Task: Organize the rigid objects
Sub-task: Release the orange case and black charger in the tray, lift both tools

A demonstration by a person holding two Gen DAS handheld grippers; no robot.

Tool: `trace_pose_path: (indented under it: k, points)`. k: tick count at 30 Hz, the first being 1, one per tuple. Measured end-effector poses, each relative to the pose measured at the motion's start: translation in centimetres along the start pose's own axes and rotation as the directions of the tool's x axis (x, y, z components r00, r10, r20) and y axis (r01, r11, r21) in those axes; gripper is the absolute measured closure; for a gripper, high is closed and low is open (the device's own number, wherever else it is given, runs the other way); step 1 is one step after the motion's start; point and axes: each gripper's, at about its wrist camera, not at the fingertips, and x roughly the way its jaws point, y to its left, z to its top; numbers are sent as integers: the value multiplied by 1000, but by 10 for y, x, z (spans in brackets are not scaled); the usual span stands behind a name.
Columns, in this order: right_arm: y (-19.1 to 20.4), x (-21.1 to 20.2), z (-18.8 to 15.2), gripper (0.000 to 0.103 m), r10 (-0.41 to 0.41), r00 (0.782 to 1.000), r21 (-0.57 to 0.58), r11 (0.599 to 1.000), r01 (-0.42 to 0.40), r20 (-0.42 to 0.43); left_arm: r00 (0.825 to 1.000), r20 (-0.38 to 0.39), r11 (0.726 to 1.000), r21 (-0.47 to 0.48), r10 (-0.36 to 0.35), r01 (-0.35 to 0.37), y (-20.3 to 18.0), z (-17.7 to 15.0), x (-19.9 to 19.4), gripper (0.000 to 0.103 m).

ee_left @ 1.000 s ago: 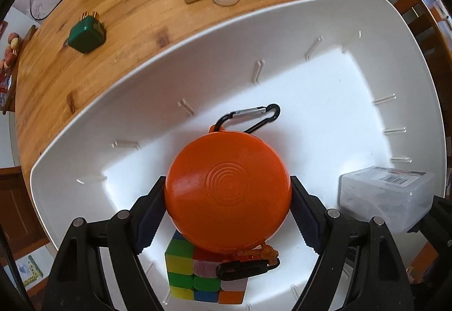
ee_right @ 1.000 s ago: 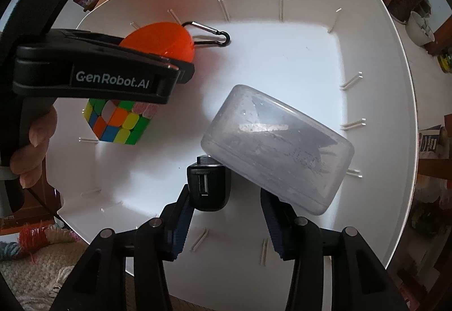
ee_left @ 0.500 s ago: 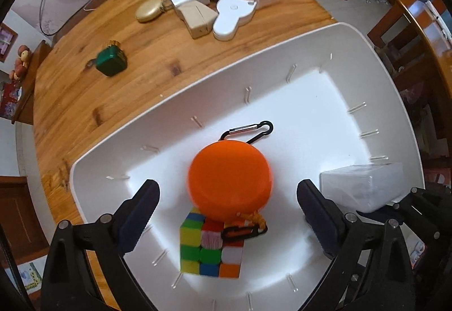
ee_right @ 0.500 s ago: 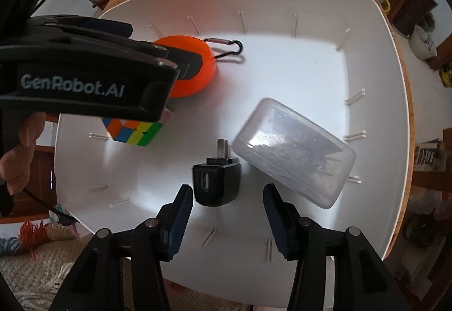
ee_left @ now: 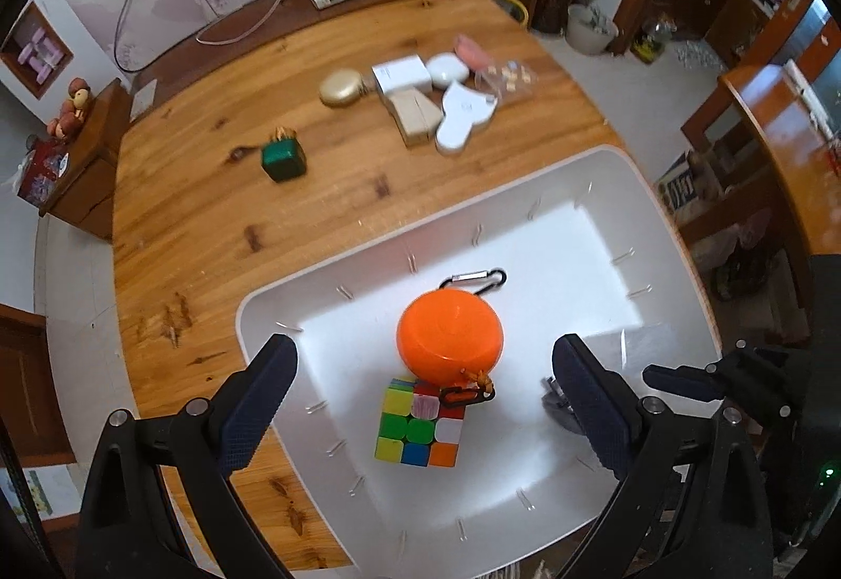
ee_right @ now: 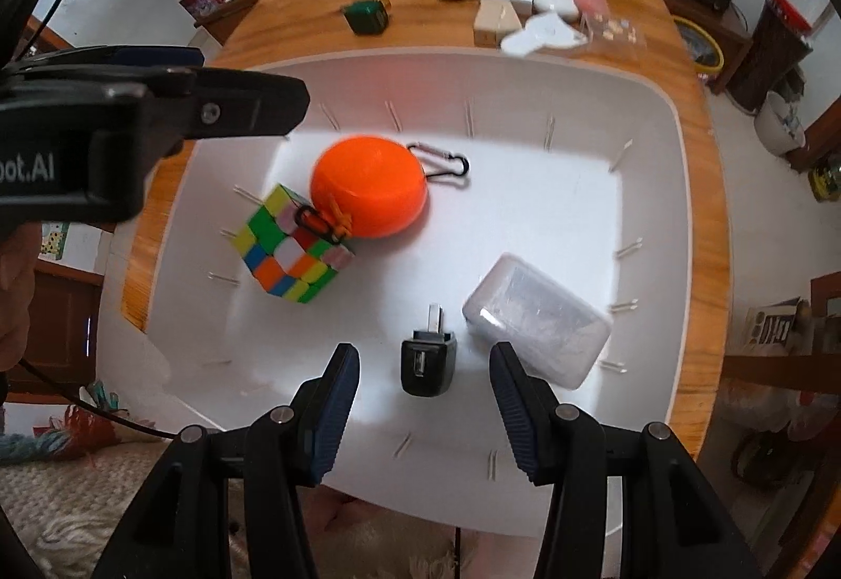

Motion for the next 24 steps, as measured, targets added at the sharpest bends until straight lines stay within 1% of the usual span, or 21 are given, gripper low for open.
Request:
trace_pose_path:
  k: [4,7,9,16,24]
  points:
    - [6,-21,2,50,-12,999,-34,999,14,39,999,40,1000,-11,-11,11,2,5,-16,5]
    - [2,-41,5,50,-23,998,-57,998,26,66,998,66,1000,-16,-20,21,3,7,-28,5]
    - [7,-49,8,45,-33,996,-71,997,39,88,996,87,999,-19,-26,28,4,10,-37,5]
    - [12,-84,18,44,-41,983,-91,994,58,178,989,144,998,-33,-44,49,8,22,-65,5]
    - [8,-121,29,44,-47,963,-97,992,75,265,977,211,998,-43,-28,37,13,38,-92,5]
